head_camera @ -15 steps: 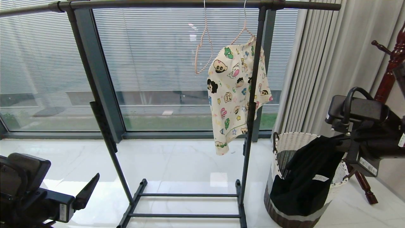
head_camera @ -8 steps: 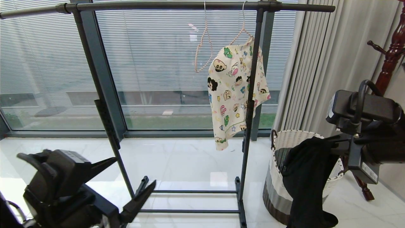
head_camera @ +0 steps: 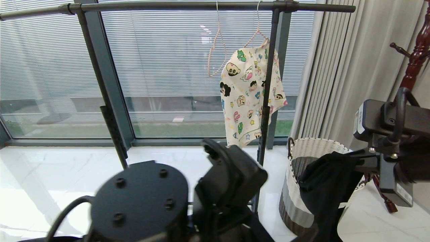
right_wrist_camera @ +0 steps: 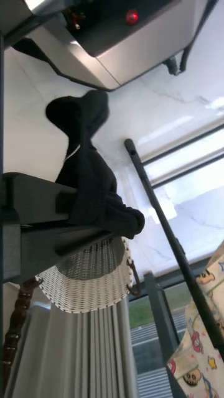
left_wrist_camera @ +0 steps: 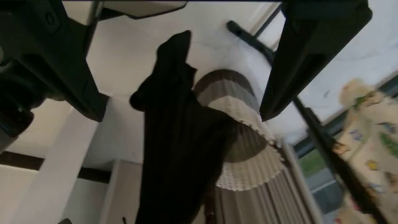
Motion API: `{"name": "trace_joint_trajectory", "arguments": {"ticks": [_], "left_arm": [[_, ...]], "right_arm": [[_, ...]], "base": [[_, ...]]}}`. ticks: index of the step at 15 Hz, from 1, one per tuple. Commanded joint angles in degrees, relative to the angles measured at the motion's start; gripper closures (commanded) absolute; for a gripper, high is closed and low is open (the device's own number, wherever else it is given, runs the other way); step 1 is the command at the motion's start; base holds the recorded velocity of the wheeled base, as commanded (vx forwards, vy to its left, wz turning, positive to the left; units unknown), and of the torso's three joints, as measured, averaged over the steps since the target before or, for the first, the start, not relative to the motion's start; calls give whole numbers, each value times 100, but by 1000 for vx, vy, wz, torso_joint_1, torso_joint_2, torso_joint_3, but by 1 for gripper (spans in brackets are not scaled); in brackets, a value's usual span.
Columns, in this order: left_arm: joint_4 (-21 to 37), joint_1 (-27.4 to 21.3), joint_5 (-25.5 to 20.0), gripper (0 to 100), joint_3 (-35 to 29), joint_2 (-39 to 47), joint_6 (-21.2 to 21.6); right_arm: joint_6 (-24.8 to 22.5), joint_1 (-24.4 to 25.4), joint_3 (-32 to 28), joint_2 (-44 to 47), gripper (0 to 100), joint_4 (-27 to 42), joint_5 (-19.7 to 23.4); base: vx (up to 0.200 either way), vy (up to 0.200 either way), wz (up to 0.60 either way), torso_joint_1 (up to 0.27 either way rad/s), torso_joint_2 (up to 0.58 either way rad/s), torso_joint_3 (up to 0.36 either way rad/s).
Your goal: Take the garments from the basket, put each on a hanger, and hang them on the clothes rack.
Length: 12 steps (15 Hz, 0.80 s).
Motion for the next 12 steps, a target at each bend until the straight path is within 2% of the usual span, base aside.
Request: {"name": "trace_joint_trajectory", "arguments": {"ticks": [1,5,8,12], "left_arm": [[-5,-171,-64,0,-603,1058,-139],[4,-321,-90,0,-1455,1814,-526],[83,-48,-73,0,-2009,2456,-517],[777,163,173,0,-2501,2904,-517]], "right_arm": [[-3,49,-64,35,100,1,-2],[-3,58,-56,35,100,-8,-2],[6,58,-29,44,100,-8,7],[76,58,-29,53,100,-17,15]], "base": [[0,0,0,0,0,0],[0,0,0,0,0,0],[0,0,0,0,0,0],[0,0,0,0,0,0]]}}
